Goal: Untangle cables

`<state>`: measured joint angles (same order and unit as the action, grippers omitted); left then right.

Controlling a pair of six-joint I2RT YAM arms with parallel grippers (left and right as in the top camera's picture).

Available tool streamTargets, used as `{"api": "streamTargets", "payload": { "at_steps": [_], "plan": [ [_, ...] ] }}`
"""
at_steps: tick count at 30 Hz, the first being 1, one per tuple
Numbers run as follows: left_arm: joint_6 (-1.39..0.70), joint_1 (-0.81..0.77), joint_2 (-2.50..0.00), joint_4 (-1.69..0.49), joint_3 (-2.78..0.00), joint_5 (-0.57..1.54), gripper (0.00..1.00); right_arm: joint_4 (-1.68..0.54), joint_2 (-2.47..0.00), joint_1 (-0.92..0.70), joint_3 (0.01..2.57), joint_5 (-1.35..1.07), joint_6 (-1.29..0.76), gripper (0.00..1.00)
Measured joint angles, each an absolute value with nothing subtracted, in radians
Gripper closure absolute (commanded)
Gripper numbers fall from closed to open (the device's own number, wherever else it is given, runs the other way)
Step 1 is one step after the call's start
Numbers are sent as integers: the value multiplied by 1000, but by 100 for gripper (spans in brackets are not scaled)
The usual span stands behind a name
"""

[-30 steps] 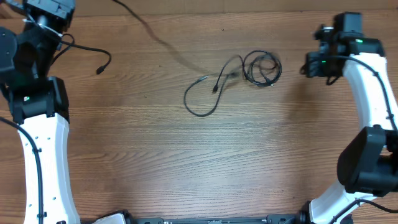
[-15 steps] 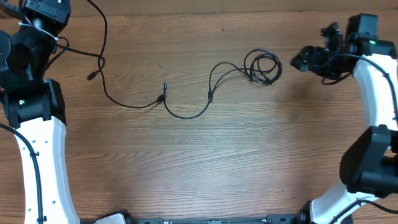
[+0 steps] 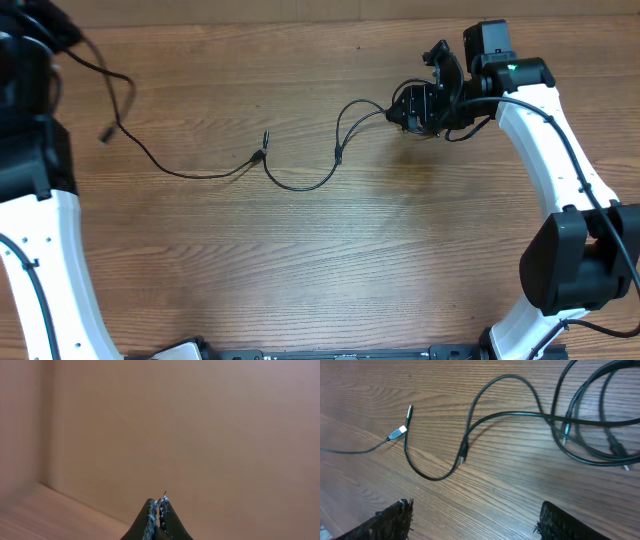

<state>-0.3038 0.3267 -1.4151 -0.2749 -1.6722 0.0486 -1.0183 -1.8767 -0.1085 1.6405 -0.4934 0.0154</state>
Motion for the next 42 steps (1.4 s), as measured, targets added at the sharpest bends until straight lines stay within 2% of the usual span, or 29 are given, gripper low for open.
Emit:
{"api": "streamTargets", "payload": {
  "at_steps": [7,15,23,29,31,33,35,37,38,39,42],
  "plan": [
    [-204,461,-1559,-80,-1835,-54,94,-1017,-1877,-132,1641,-493,0,21],
    [-157,480,-1847,-60,-2034,-171,94,-979,-1877,-140,1641,-494,-59,21],
    [-204,480,-2090,-343,-2061,-140,94,-975,-1877,-161,1641,-494,-77,21],
    [-264,480,-2313,-439,-2059,10,94,-977,-1877,-163,1641,-493,-78,21],
    [-286,480,-2351,-455,-2056,51,91,-979,-1877,-163,1641,-493,-78,21],
    [-297,480,-2359,-480,-2056,60,71,-979,-1877,-163,1641,-493,-79,21],
    [-307,480,-2358,-498,-2056,56,41,-980,-1877,-163,1641,-494,-78,20],
    [-313,480,-2358,-514,-2056,35,29,-979,-1877,-163,1641,-493,-78,20],
    [-320,480,-2358,-532,-2056,20,20,-980,-1877,-163,1641,-493,-78,20],
    [-319,480,-2358,-554,-2056,4,0,-981,-1877,-163,1641,-493,-79,19],
    [-343,480,-2358,-628,-2061,-21,0,-982,-1877,-163,1641,-493,-79,16]
  ]
}}
